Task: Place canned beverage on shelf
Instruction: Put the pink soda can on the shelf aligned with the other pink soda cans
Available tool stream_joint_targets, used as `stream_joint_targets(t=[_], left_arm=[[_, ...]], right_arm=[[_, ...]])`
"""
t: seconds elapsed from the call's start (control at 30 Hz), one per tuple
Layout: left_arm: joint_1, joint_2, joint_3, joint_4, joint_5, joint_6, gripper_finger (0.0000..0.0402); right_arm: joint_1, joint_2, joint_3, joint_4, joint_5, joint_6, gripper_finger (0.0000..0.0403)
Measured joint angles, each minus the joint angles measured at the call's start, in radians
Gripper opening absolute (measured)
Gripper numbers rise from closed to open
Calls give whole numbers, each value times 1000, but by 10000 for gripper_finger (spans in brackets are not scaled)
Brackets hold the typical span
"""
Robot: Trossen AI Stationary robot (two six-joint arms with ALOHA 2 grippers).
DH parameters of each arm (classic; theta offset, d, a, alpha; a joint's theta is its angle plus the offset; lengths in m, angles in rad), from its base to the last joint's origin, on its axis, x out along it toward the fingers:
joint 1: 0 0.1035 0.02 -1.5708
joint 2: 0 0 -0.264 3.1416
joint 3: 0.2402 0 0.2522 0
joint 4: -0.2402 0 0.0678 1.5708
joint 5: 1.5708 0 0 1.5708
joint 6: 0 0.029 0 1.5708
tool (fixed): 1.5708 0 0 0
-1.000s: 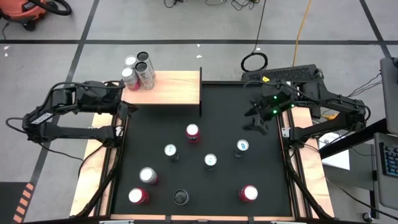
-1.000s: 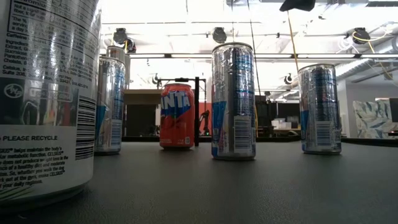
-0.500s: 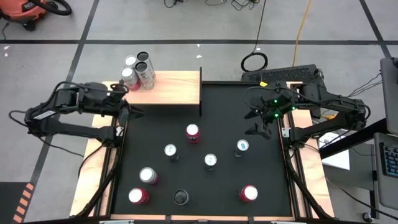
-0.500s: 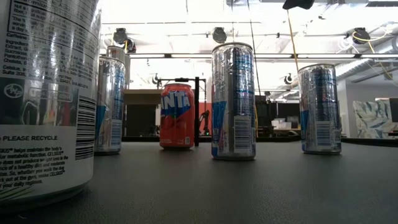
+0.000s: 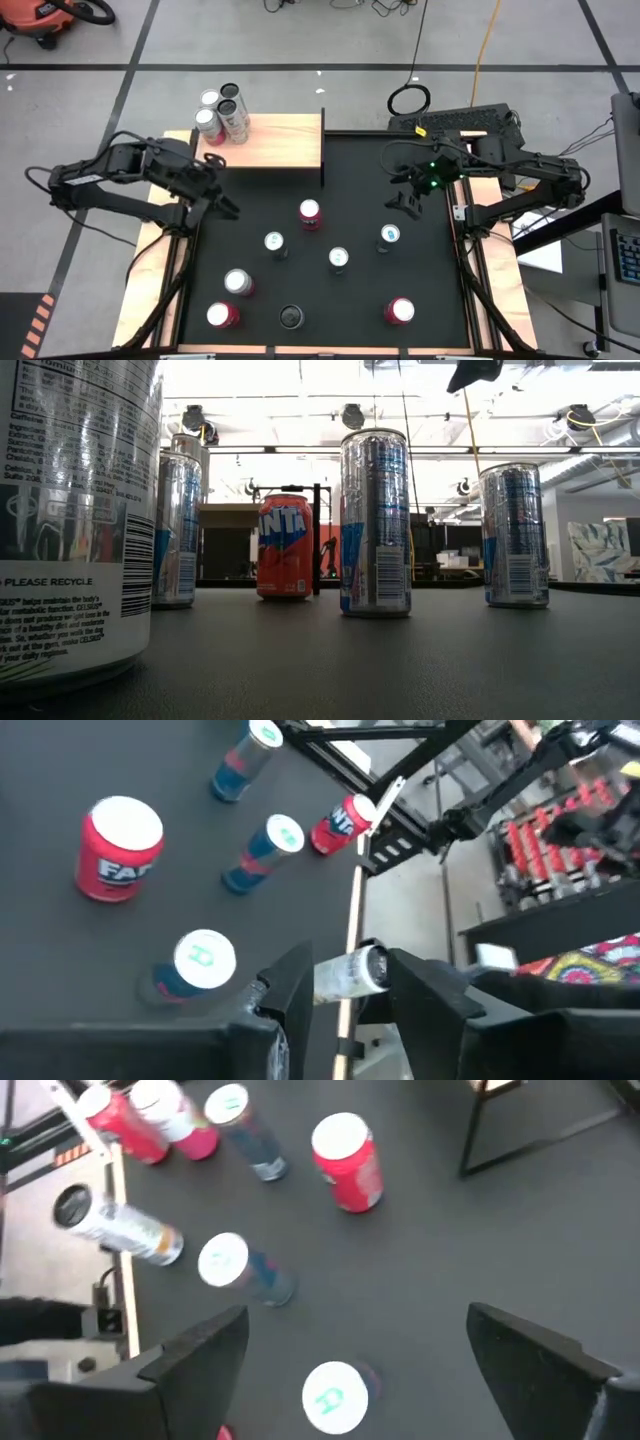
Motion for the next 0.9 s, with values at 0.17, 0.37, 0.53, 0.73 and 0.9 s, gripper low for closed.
stream_joint_targets(t=[0.17,0.37,0.53,0.73,0.9], left_arm=[[-1,10,0,-55,-38,16,132],[-3,14,0,-177,-81,-5,132],[-38,14,0,-190,-143,-30,136],[-82,14,0,-197,-170,-43,187],[-120,24,0,-276,-286,4,247]], right_arm=[[0,14,0,18,11,34,352],[0,18,0,19,9,21,352],[0,18,0,40,40,-81,352],[1,18,0,151,108,-64,352],[48,29,0,223,233,-131,352]])
